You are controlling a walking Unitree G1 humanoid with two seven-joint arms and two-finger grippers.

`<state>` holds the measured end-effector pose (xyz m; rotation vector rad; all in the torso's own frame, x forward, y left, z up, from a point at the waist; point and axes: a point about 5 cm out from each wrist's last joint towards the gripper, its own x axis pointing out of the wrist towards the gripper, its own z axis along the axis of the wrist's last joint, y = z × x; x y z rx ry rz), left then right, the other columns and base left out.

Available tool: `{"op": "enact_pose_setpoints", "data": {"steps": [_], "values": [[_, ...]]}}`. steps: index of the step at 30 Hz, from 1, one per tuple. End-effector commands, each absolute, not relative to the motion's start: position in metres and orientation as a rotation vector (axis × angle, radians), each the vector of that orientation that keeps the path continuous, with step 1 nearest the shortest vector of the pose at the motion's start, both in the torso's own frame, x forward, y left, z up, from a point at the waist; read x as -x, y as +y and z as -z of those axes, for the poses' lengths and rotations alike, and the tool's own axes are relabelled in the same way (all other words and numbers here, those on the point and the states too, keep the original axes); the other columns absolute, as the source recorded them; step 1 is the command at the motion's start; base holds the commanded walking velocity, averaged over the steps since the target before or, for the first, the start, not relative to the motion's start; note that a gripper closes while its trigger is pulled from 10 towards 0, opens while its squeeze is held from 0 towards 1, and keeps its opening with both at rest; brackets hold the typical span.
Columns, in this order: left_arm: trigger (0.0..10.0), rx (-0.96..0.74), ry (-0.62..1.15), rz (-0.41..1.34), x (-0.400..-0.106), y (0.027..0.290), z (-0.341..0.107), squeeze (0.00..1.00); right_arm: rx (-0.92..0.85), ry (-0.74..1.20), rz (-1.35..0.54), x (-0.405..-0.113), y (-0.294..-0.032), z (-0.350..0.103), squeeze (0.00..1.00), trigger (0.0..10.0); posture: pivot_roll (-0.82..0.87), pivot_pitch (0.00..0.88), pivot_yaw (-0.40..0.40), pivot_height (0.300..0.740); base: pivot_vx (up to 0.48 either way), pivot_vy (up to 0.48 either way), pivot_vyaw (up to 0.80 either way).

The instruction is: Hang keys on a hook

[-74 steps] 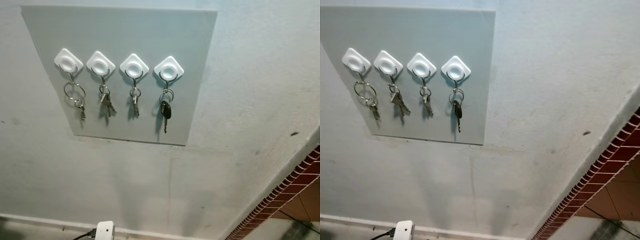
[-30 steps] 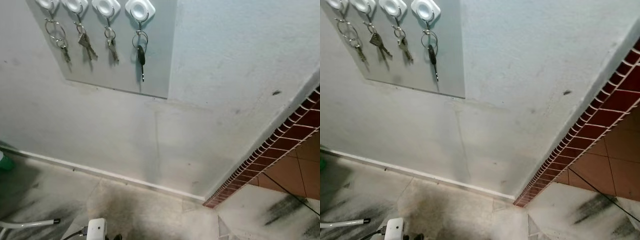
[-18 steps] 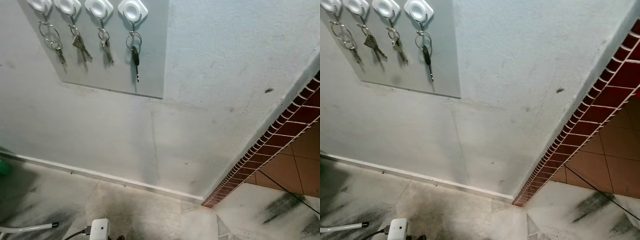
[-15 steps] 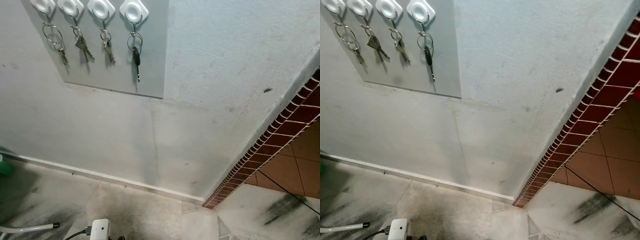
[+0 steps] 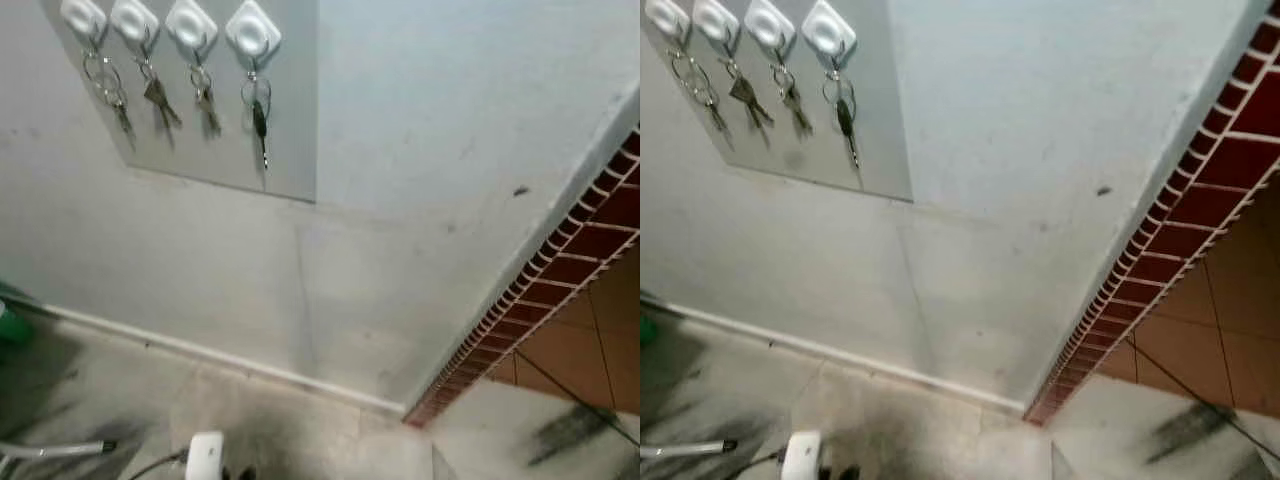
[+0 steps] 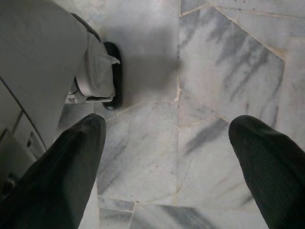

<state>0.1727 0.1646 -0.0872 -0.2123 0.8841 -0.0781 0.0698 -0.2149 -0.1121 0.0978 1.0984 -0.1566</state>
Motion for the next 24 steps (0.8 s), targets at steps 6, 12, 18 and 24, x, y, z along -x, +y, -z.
{"op": "enact_pose_setpoints", "data": {"steps": [6, 12, 18, 24], "values": [[10.0, 0.218, 0.9, 0.068, -0.17, 0.164, 0.089, 0.0, -0.127, 1.132, 0.167, -0.063, -0.211, 0.115, 0.0, 10.0, 0.0, 0.15, 0.027, 0.74, 0.0, 0.0, -0.42], [10.0, 0.214, 0.894, 0.07, -0.174, 0.163, 0.087, 0.0, -0.124, 1.124, 0.167, -0.068, -0.211, 0.114, 0.0, 10.0, 0.0, 0.134, 0.027, 0.74, 0.0, 0.0, -0.63], [10.0, 0.201, 0.883, 0.09, -0.179, 0.161, 0.085, 0.0, -0.123, 1.113, 0.166, -0.073, -0.211, 0.113, 0.0, 10.0, 0.0, 0.122, 0.026, 0.74, 0.0, 0.0, -0.63], [10.0, 0.204, 0.877, 0.088, -0.182, 0.16, 0.084, 0.0, -0.126, 1.102, 0.165, -0.079, -0.212, 0.112, 0.0, 10.0, -0.01, 0.113, 0.024, 0.74, 0.0, 0.0, -0.63]]}}
